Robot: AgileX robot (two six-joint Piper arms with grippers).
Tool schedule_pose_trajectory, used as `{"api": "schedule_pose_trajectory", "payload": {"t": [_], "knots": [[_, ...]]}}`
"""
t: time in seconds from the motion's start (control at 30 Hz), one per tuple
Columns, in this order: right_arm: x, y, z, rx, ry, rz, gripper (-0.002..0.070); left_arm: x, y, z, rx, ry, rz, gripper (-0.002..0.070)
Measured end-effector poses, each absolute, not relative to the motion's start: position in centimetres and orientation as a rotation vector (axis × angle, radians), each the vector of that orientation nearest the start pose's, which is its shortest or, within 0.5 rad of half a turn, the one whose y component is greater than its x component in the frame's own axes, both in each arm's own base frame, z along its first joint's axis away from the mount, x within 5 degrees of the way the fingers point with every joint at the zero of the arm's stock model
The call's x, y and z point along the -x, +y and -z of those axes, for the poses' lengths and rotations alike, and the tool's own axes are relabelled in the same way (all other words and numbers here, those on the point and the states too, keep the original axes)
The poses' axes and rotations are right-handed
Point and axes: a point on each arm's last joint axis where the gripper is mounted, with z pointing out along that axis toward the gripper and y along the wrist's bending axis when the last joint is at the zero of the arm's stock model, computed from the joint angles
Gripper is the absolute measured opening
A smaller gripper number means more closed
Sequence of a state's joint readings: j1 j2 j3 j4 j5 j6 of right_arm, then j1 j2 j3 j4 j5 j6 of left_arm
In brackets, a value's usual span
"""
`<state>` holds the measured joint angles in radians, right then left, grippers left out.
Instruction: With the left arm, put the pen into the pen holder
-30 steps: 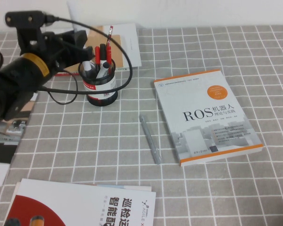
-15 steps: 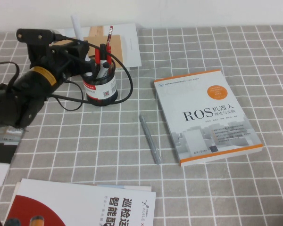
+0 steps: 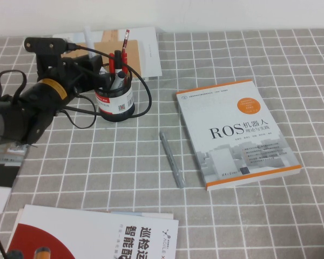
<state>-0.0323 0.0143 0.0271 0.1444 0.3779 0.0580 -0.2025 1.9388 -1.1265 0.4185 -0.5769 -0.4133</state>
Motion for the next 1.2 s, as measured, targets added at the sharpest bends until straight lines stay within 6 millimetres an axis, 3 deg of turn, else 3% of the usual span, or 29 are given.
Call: {"api": "schedule_pose_trajectory", "payload": {"t": [0.17, 0.33, 0.47, 0.53, 0.6, 0.67, 0.77, 0.93, 1.2], "knots": [[-5.4, 0.3, -17.0, -0.177, 1.894, -0.159, -0.0015, -41.4, -10.5, -20.5, -0.282, 1.762, 0.386, 0.0363], [-5.4, 0.3, -17.0, -0.177, 1.894, -0.159, -0.0015, -40.8, -10.3, -22.1, -0.276, 1.798, 0.372, 0.0416], [-5.4, 0.3, -17.0, -0.177, 1.894, -0.159, -0.0015, -39.4, -10.5, -24.8, -0.286, 1.838, 0.328, 0.0400], [-5.4, 0.3, -17.0, -0.177, 1.894, -0.159, -0.0015, -38.2, -10.6, -26.9, -0.274, 1.852, 0.306, 0.0335], [-5.4, 0.3, -17.0, -0.177, 1.894, -0.159, -0.0015, -37.0, -10.7, -28.5, -0.272, 1.843, 0.300, 0.0217], [-5.4, 0.3, -17.0, -0.177, 1.894, -0.159, -0.0015, -35.0, -10.8, -30.3, -0.280, 1.811, 0.307, 0.0095], [-5.4, 0.3, -17.0, -0.177, 1.894, -0.159, -0.0015, -31.5, -10.7, -32.2, -0.297, 1.757, 0.330, 0.0031], [-5.4, 0.3, -17.0, -0.177, 1.894, -0.159, -0.0015, -25.0, -9.0, -33.2, -0.274, 1.700, 0.371, 0.0004], [-5.4, 0.3, -17.0, -0.177, 1.894, -0.159, -0.0015, -15.4, -5.7, -31.2, -0.225, 1.632, 0.388, 0.0001]]}}
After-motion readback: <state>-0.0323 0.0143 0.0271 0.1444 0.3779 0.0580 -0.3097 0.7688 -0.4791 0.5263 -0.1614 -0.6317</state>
